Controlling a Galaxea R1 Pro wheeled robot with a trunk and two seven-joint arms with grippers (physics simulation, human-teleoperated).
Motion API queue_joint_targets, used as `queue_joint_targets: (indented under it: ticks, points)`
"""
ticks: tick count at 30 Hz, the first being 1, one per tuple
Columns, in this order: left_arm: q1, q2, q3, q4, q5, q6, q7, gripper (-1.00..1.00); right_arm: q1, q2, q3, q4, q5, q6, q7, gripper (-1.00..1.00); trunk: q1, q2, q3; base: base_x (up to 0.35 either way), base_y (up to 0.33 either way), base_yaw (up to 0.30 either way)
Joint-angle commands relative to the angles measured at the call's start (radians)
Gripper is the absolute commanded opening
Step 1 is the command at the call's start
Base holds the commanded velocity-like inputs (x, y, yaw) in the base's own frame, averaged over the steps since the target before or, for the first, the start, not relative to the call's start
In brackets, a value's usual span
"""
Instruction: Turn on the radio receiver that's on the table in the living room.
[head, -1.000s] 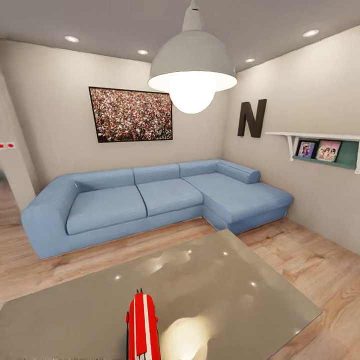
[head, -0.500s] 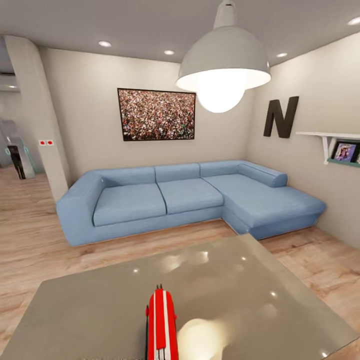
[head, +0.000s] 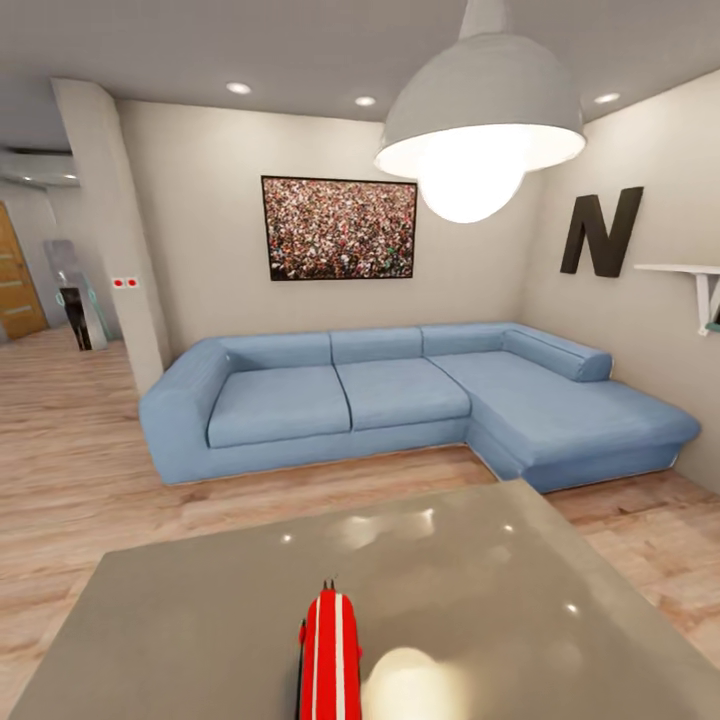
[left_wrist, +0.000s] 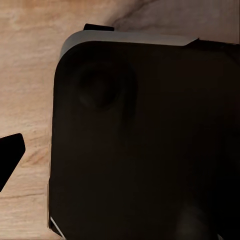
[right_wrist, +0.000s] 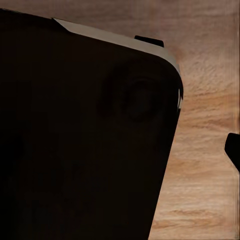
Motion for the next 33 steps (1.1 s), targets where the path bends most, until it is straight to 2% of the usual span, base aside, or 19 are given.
queue_joint_targets:
  ticks: [1,12,33]
  points:
    - [0.0,0.0,0.0,0.0,0.0,0.0,0.0,1.0,0.0,0.0,0.0,0.0,0.0,0.0,0.0,1.0,0.0,0.0,0.0,0.238,-0.218,0.01]
    - [0.0,0.0,0.0,0.0,0.0,-0.001,0.0,1.0,-0.001,0.0,0.0,0.0,-0.006,0.001,-0.001,1.0,0.0,0.0,0.0,0.227,-0.204,0.03]
    - [0.0,0.0,0.0,0.0,-0.001,0.0,0.0,1.0,0.0,0.0,0.0,0.0,-0.001,0.0,-0.001,1.0,0.0,0.0,-0.008,0.011,-0.009,0.288]
